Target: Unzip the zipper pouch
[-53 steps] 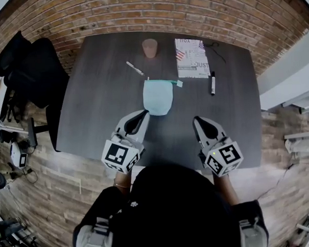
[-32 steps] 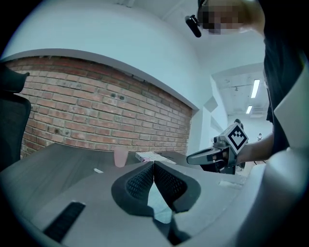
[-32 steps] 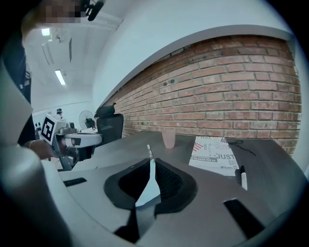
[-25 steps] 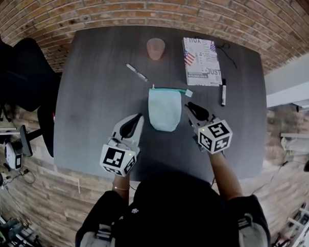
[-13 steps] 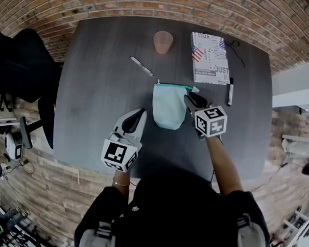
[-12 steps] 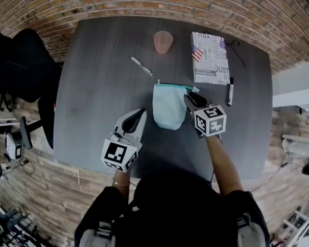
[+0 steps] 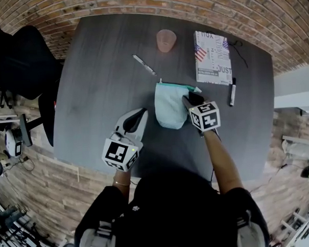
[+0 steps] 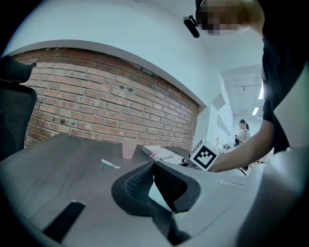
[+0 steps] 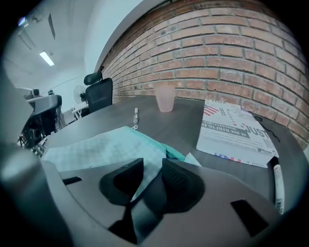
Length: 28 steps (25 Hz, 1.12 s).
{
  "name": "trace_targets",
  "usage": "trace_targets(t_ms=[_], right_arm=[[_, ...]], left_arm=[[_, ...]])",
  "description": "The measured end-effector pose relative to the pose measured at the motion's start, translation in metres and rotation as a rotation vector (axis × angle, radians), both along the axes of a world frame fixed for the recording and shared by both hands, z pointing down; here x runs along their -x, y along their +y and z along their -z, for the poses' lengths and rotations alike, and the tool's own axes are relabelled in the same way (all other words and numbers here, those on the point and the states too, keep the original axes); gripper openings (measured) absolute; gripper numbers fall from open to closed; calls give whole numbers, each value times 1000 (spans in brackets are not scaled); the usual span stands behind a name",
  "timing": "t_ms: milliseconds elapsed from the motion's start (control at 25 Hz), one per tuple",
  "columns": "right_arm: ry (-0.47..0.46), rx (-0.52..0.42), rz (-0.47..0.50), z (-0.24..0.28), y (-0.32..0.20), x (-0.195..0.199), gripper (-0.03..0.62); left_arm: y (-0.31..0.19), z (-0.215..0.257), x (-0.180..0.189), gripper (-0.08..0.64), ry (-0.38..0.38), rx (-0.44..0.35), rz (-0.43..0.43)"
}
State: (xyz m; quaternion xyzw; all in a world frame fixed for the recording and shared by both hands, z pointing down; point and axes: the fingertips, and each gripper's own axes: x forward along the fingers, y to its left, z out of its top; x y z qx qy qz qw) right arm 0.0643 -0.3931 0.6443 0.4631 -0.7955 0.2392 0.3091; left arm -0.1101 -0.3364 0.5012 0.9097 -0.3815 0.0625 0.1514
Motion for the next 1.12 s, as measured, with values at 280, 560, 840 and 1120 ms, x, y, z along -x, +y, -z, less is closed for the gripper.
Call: trace_targets(t_ms=[280, 560, 840, 1120], right_arm=[[24, 16, 3, -4, 0, 0, 106], [49, 9, 22, -5, 1, 2, 15], [111, -72, 76, 18, 7, 8, 8], [154, -242, 168, 83, 25, 25, 6]], left_arm=[[3, -1, 6, 5, 1, 0, 15], [7, 4, 9, 5, 7, -9, 26], [14, 11, 17, 5, 3, -23, 40], [25, 25, 13, 5, 10, -54, 33]])
